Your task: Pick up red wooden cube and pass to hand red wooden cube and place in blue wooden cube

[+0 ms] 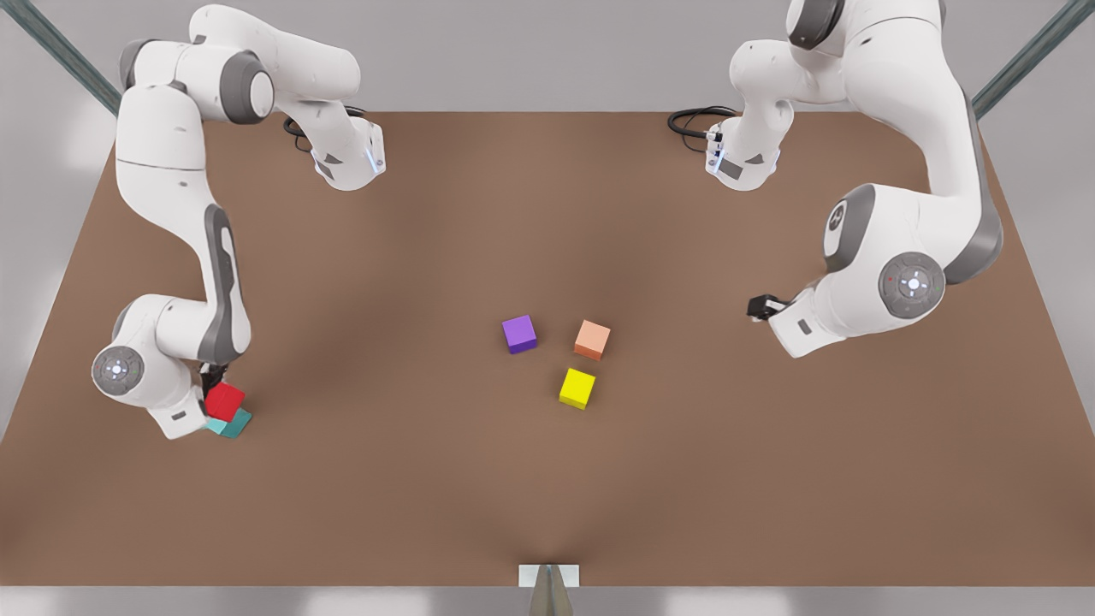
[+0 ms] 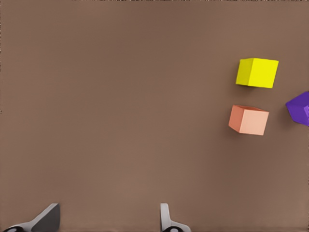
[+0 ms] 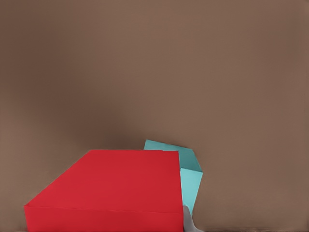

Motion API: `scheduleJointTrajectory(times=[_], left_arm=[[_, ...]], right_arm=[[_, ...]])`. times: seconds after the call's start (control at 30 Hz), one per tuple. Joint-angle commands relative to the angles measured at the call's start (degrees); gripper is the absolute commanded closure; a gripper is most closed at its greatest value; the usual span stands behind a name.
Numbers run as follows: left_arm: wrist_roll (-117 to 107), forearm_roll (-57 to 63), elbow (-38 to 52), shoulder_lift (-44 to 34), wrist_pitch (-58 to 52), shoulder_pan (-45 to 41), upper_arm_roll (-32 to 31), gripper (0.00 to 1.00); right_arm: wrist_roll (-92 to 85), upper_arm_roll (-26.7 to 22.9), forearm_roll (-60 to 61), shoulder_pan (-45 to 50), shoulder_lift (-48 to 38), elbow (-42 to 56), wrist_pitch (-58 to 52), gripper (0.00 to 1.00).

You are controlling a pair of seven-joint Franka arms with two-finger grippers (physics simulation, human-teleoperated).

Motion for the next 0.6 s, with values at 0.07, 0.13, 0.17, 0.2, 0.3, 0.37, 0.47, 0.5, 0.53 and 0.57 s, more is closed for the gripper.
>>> scheduleJointTrajectory(times=[0.07,0.13,0.17,0.2,0.3,0.37,0.47,0.5,0.53,0.57], left_arm=[[-2.0,-0.1,0.2,0.1,-1.1,-0.1,-0.1,0.00],[-1.9,-0.1,0.2,0.1,-1.0,0.3,0.0,0.00],[-1.9,-0.2,0.2,0.1,-1.0,0.2,0.0,0.00],[-1.9,-0.1,0.2,0.1,-1.0,0.2,0.0,0.00],[-2.0,-0.1,0.2,0.1,-1.2,0.2,0.0,0.00],[-2.0,-0.2,0.2,0.1,-1.3,-0.1,-0.1,0.00],[-2.2,0.0,0.2,0.0,-2.8,0.0,-1.3,0.00],[-2.1,-0.1,0.2,0.0,-2.8,0.1,-1.3,0.00],[-2.1,-0.1,0.2,0.1,-2.8,0.1,-1.3,0.00],[-2.1,0.2,0.2,0.1,-2.7,0.0,-1.3,0.00]], right_arm=[[19.1,-0.1,0.1,-0.4,2.2,0.6,10.1,0.42],[18.8,-0.1,0.0,-1.1,2.8,0.6,11.2,0.42],[18.7,-0.1,0.0,-1.2,3.2,0.7,11.3,0.42],[18.7,-0.1,0.0,-1.4,3.5,0.9,11.3,0.42],[18.6,-0.1,0.1,-1.7,3.6,0.9,11.3,0.42],[18.5,-0.1,0.0,-1.7,3.5,0.7,10.8,0.42],[17.1,0.0,0.0,-2.4,2.9,-0.5,9.1,0.42],[17.1,0.0,0.0,-2.6,2.8,-0.8,9.0,0.42],[17.0,0.0,0.0,-2.8,2.8,-1.1,9.0,0.42],[16.3,0.0,0.0,-3.0,2.5,-1.7,8.9,0.42]])
